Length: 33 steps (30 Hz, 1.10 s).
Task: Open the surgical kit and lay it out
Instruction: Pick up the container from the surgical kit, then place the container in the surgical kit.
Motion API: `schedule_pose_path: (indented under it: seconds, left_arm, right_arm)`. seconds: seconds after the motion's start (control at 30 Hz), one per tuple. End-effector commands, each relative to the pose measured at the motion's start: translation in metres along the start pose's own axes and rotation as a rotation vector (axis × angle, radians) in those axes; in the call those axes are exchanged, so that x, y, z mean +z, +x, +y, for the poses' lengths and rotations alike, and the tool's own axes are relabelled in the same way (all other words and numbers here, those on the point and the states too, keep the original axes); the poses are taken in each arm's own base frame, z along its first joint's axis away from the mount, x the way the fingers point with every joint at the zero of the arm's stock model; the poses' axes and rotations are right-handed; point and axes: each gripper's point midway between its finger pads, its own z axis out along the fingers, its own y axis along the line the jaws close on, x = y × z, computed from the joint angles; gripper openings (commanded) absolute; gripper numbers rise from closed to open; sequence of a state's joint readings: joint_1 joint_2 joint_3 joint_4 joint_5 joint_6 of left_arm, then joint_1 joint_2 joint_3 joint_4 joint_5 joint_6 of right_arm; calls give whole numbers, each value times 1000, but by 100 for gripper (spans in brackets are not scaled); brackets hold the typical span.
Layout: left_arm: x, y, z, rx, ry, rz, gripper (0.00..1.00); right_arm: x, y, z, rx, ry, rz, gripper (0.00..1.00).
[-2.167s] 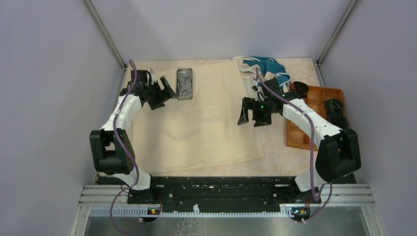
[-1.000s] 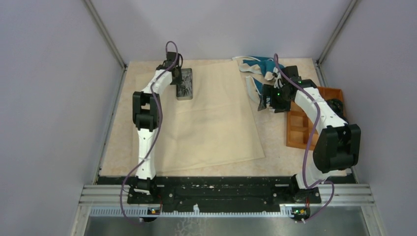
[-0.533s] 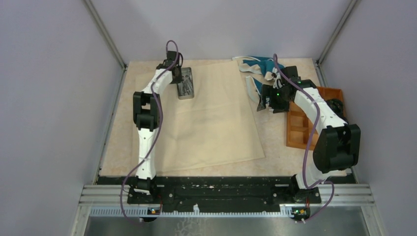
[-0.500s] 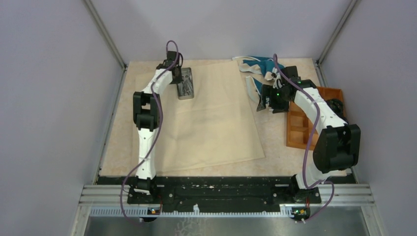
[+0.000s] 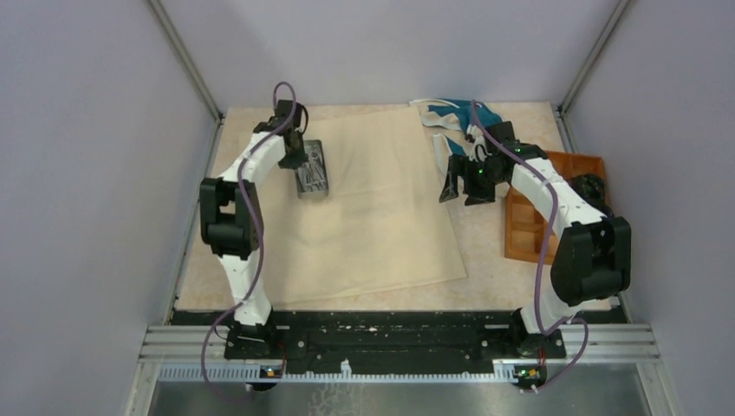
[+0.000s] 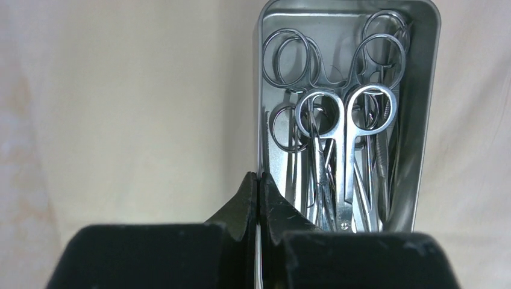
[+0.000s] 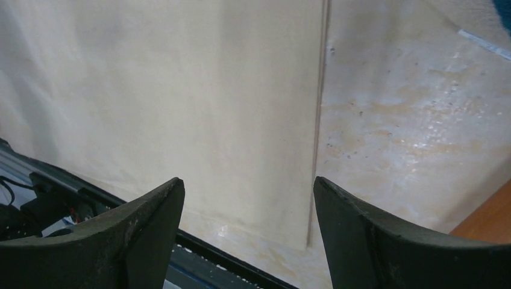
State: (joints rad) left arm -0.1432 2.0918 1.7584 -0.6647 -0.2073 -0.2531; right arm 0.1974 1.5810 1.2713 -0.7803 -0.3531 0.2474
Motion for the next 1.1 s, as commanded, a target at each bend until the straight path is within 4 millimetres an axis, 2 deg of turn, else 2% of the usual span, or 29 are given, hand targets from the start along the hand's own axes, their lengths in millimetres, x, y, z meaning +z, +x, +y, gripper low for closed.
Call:
schedule_pose_path:
  seconds: [0.0,0.1,0.13,0.17,0.23,0.33,0.43,0.5,0.67,0.8,0.93,1.07]
  left_arm:
    - [-77,-2,32,-140,-42,-104,0]
    - [-97,37,46,-269,-63,-80,0]
    - [-98,60,52,-310,-80,-56,0]
    - [-105,65,55,-365,-84,-70,0]
    - [-109,97,63,-459,-110,-58,0]
    - [-118,125,69,-587,-98,-95,0]
    - [-118,144,76,-610,-83,-143,0]
    - [-121,160,87,-645,-130,-150,0]
    - [-129,167,108,-610,-179,-241,0]
    - [-126,190,122,-647,-254,-210,0]
    - [-118,216,122,-696,-265,-160,0]
    - [-118,225,125,-734,-285,-155,0]
  right_arm:
    - [-16,-11,38,-72,-101,-70,78]
    - [-18,-11,50,-77,-140,-73,79]
    - [-19,-9,53,-76,-151,-72,79]
    - [-19,-8,56,-81,-160,-70,78]
    - [-19,-3,61,-88,-171,-61,79]
    - [-17,10,73,-118,-196,-40,78]
    - [-15,22,82,-141,-214,-16,79]
    - [-14,30,89,-154,-231,0,79]
    - [-12,42,97,-174,-249,12,79]
    - [-14,40,100,-178,-254,8,79]
    - [-15,37,98,-186,-237,-2,79]
    - [-16,36,99,-186,-237,-3,79]
